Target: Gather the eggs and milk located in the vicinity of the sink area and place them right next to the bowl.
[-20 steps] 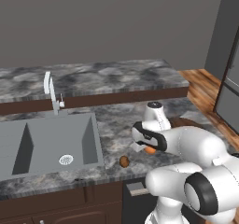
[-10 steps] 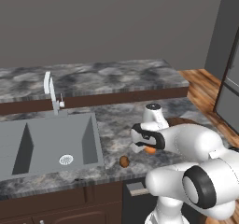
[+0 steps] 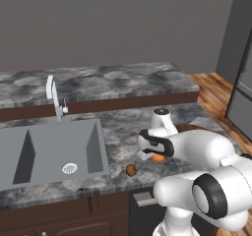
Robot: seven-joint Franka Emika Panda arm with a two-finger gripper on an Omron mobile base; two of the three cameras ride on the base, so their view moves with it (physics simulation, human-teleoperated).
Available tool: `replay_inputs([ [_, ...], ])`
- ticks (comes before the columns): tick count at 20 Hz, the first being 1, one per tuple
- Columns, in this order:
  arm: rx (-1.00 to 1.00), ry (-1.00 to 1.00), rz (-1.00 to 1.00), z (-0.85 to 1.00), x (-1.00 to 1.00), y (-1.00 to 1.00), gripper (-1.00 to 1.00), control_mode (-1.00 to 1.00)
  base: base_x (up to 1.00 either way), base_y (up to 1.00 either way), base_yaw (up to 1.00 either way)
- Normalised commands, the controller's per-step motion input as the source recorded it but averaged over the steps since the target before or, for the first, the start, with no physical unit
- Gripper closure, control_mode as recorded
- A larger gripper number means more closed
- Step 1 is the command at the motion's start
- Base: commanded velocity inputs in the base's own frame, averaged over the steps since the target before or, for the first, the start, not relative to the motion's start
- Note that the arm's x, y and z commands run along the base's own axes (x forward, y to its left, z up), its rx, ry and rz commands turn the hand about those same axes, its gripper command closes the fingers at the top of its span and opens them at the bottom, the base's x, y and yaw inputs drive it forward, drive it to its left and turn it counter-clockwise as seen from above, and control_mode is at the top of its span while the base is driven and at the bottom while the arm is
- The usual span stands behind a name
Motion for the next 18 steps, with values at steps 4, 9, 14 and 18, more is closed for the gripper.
replay_inputs([
  [4, 0.00, 0.00, 0.00, -0.01, 0.00, 0.00, 1.00, -1.00, 0.00, 0.00, 0.00],
  [9, 0.00, 0.00, 0.00, -0.06, 0.00, 0.00, 1.00, -1.00, 0.00, 0.00, 0.00],
  [14, -0.02, 0.00, -0.03, 0.00, 0.00, 0.04, 1.00, -1.00, 0.00, 0.00, 0.00],
  [18, -0.12, 0.00, -0.10, 0.00, 0.00, 0.00, 1.00, -1.00, 0.00, 0.00, 0.00],
])
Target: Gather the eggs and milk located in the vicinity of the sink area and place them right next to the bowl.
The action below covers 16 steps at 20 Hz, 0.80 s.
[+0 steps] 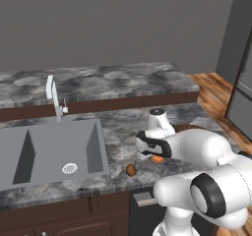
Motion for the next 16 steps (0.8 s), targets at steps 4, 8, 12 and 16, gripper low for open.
replay_inputs([
  [4, -0.11, -0.02, -0.10, 0.00, 0.03, 0.00, 1.00, -1.00, 0.00, 0.00, 0.00],
  [8, -0.05, -0.06, -0.11, 0.00, 0.00, 0.00, 1.00, -1.00, 0.00, 0.00, 0.00],
  [12, 0.00, -0.08, -0.10, 0.01, 0.00, -0.02, 1.00, -1.00, 0.00, 0.00, 0.00],
  [16, -0.03, -0.08, -0.10, 0.03, 0.00, -0.03, 1.00, -1.00, 0.00, 0.00, 0.00],
])
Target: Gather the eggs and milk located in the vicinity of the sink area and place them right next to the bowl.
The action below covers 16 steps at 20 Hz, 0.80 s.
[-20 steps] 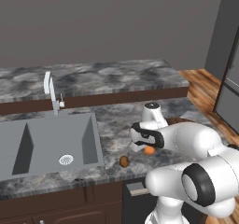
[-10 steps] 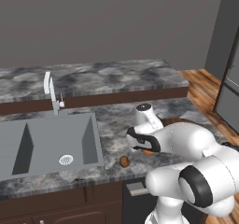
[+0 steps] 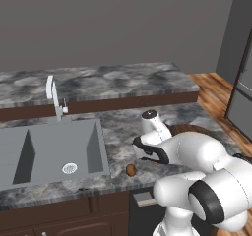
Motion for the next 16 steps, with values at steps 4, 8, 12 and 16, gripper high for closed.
replay_inputs([
  [4, -0.07, -0.08, -0.12, 0.01, 0.00, 0.00, 1.00, -1.00, 0.00, 0.00, 0.00],
  [8, -0.07, -0.09, -0.15, 0.00, 0.00, -0.12, 1.00, -1.00, 0.00, 0.00, 0.00],
  [12, -0.01, -0.07, -0.22, 0.00, 0.00, -0.20, 1.00, -1.00, 0.00, 0.00, 0.00],
  [16, 0.01, -0.04, -0.27, 0.00, 0.00, -0.06, 1.00, -1.00, 0.00, 0.00, 0.00],
])
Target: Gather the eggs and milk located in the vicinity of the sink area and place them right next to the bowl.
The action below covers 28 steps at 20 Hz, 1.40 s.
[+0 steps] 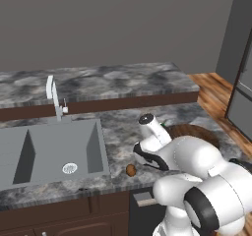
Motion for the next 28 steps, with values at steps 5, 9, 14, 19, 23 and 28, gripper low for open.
replay_inputs([
  [5, 0.01, -0.05, -0.24, 0.00, 0.03, -0.02, 1.00, -1.00, 0.00, 0.00, 0.00],
  [9, 0.00, -0.04, -0.21, -0.01, 0.21, -0.18, 1.00, -1.00, 0.00, 0.00, 0.00],
  [14, 0.00, -0.06, -0.17, 0.00, 0.12, -0.18, 1.00, -1.00, 0.00, 0.00, 0.00],
  [19, 0.00, -0.09, -0.14, -0.02, 0.00, -0.04, 1.00, -1.00, 0.00, 0.00, 0.00],
  [23, 0.00, -0.09, -0.13, -0.13, 0.00, -0.08, 1.00, -1.00, 0.00, 0.00, 0.00],
  [28, 0.00, -0.06, -0.10, -0.03, 0.00, -0.15, 1.00, -1.00, 0.00, 0.00, 0.00],
])
